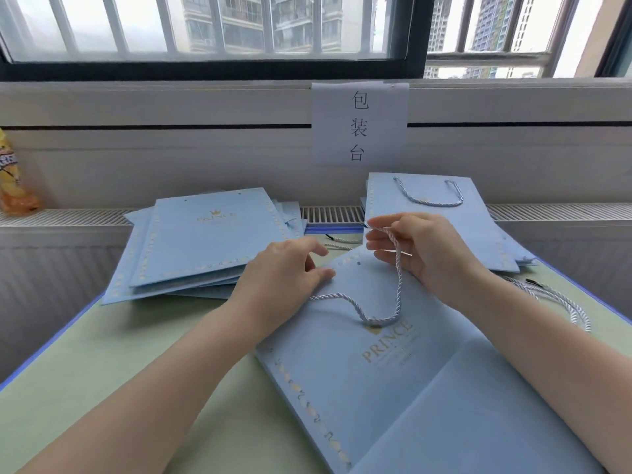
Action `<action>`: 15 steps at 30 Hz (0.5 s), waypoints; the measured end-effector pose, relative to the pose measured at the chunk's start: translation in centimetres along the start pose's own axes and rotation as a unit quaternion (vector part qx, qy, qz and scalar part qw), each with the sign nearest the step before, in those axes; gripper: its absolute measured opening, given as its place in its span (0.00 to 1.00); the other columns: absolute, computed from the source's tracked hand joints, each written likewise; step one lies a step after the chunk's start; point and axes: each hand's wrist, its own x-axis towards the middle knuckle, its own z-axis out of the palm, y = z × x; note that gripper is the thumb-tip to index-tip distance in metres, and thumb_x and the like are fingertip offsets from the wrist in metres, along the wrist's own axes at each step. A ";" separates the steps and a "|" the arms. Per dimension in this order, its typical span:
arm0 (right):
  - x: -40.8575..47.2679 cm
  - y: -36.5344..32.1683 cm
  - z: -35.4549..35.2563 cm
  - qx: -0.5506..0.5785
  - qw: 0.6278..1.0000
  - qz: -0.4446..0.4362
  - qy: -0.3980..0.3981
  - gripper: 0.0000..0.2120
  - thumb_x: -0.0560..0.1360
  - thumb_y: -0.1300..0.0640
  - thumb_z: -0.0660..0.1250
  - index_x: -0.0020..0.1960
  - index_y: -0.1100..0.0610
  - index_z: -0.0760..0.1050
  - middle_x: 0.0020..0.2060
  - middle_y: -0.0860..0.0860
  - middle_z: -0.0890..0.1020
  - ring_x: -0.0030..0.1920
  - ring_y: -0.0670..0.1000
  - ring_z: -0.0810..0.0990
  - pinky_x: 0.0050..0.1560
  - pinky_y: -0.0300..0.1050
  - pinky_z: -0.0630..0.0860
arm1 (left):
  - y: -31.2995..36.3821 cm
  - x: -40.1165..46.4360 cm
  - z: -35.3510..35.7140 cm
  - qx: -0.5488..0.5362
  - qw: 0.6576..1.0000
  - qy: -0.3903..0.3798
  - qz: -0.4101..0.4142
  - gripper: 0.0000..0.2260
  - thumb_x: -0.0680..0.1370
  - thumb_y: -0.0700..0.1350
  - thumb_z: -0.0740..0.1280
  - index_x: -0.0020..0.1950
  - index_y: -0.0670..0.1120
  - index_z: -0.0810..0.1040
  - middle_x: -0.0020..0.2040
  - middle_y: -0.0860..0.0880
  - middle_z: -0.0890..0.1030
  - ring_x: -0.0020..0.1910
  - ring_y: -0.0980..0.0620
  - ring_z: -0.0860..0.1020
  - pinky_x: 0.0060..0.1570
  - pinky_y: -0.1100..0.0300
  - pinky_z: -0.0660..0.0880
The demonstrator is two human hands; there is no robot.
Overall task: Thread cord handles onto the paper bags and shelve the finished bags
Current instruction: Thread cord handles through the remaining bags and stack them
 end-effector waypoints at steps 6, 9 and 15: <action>-0.1 1.8 0.4 -0.151 0.987 -0.056 -0.014 0.04 0.78 0.63 0.63 0.45 0.59 0.76 0.32 0.52 0.79 0.30 0.46 0.76 0.32 0.33 0.73 | 0.0 0.5 -1.2 -0.003 0.997 -0.059 -0.051 0.09 0.71 0.57 0.72 0.45 0.53 0.80 0.34 0.57 0.70 0.35 0.56 0.70 0.37 0.60 0.65; -0.5 2.4 0.9 -0.185 0.977 -0.081 -0.071 0.05 0.77 0.65 0.63 0.48 0.59 0.77 0.35 0.53 0.82 0.32 0.43 0.79 0.37 0.32 0.76 | 0.0 0.6 -1.3 -0.029 0.993 -0.097 -0.062 0.10 0.69 0.55 0.74 0.41 0.51 0.81 0.28 0.57 0.68 0.26 0.61 0.67 0.28 0.65 0.60; -0.9 2.8 1.9 -0.336 0.925 -0.146 -0.102 0.05 0.76 0.63 0.65 0.45 0.55 0.78 0.37 0.50 0.82 0.37 0.44 0.79 0.45 0.34 0.75 | -0.8 0.6 -1.2 -0.134 0.961 -0.186 -0.151 0.07 0.72 0.47 0.74 0.37 0.46 0.79 0.31 0.50 0.73 0.25 0.57 0.66 0.25 0.68 0.63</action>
